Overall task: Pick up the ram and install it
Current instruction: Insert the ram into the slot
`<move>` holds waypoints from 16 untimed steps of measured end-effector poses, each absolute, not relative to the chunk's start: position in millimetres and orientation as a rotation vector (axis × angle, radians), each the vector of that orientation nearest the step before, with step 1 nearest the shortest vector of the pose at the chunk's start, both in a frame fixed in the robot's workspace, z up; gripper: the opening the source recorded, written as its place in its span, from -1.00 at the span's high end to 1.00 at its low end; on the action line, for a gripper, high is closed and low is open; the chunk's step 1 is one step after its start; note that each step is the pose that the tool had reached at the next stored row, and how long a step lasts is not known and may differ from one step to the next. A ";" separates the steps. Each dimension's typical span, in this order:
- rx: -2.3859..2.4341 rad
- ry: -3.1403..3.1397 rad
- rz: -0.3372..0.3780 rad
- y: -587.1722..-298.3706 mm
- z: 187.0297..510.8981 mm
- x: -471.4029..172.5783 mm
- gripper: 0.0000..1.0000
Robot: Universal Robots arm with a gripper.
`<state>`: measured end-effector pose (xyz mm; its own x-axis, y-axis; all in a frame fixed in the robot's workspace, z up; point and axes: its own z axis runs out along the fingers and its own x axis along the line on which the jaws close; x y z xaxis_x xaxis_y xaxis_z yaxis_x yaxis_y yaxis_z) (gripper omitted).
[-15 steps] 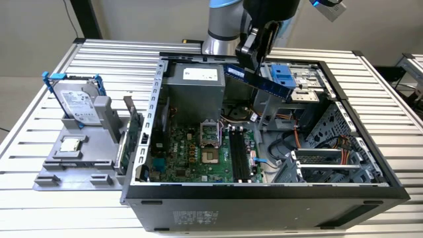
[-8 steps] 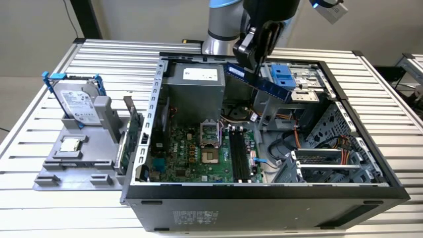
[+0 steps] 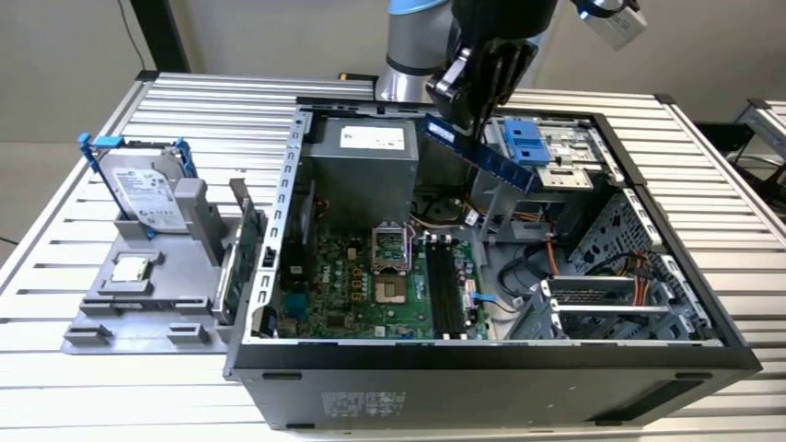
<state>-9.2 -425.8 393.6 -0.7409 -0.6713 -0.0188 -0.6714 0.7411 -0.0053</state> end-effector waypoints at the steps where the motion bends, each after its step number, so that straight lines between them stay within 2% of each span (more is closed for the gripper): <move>1: -1.100 2.922 0.002 -425.8 393.6 -9.2 1.00; 16: -0.779 3.026 -0.008 -425.8 393.5 -9.2 1.00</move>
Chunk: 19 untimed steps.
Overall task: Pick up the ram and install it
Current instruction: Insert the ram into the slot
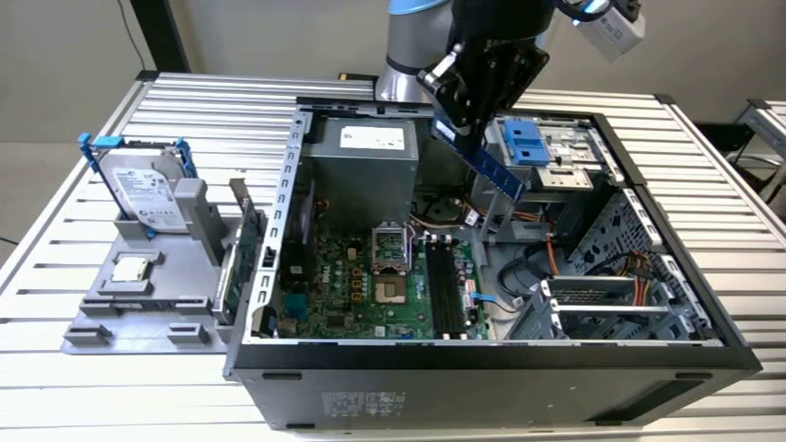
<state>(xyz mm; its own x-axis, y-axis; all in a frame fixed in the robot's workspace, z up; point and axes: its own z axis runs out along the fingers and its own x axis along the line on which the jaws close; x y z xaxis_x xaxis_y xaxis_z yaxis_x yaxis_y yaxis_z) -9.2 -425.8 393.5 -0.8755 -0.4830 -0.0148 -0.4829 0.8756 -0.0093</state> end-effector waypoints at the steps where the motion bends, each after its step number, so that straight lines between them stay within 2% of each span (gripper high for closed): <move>1: -0.759 3.032 -0.009 -425.8 393.5 -9.2 1.00; 19: -0.626 3.064 -0.012 -425.8 391.3 -9.2 1.00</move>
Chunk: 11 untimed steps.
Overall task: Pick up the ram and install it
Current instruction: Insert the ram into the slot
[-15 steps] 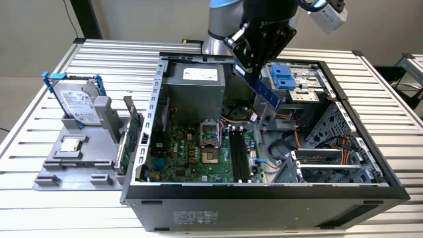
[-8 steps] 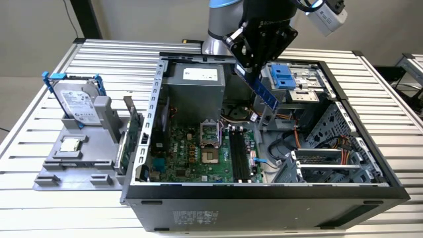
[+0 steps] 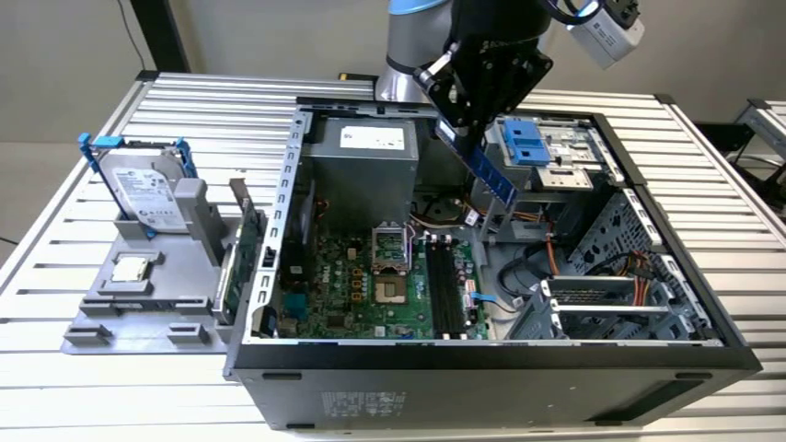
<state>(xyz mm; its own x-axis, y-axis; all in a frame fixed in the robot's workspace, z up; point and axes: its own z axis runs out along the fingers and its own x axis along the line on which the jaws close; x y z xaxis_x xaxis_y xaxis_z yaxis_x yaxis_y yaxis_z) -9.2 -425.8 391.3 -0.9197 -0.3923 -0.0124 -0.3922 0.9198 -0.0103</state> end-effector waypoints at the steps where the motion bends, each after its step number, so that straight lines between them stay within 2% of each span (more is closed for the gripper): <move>1: -0.625 3.064 -0.012 -425.8 390.7 -9.2 1.00; 11: -0.624 3.064 -0.012 -425.8 389.1 -9.2 1.00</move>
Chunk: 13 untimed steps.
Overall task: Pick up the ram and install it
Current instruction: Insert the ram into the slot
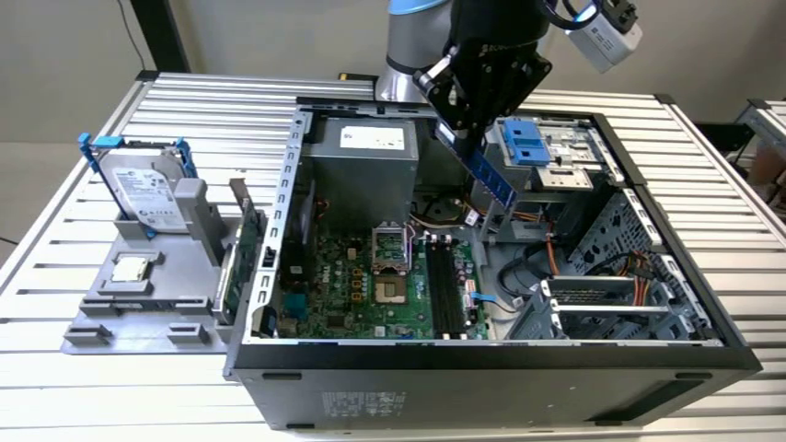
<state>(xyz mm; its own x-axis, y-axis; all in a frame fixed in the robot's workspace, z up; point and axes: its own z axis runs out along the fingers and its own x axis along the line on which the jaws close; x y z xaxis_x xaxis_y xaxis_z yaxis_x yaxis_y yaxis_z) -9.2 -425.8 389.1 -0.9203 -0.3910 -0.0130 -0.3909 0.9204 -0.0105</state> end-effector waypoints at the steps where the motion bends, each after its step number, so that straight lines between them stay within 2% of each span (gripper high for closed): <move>1: -0.624 3.064 -0.012 -425.8 388.7 -9.2 1.00; 13: -0.624 3.064 -0.012 -425.8 381.4 -9.2 1.00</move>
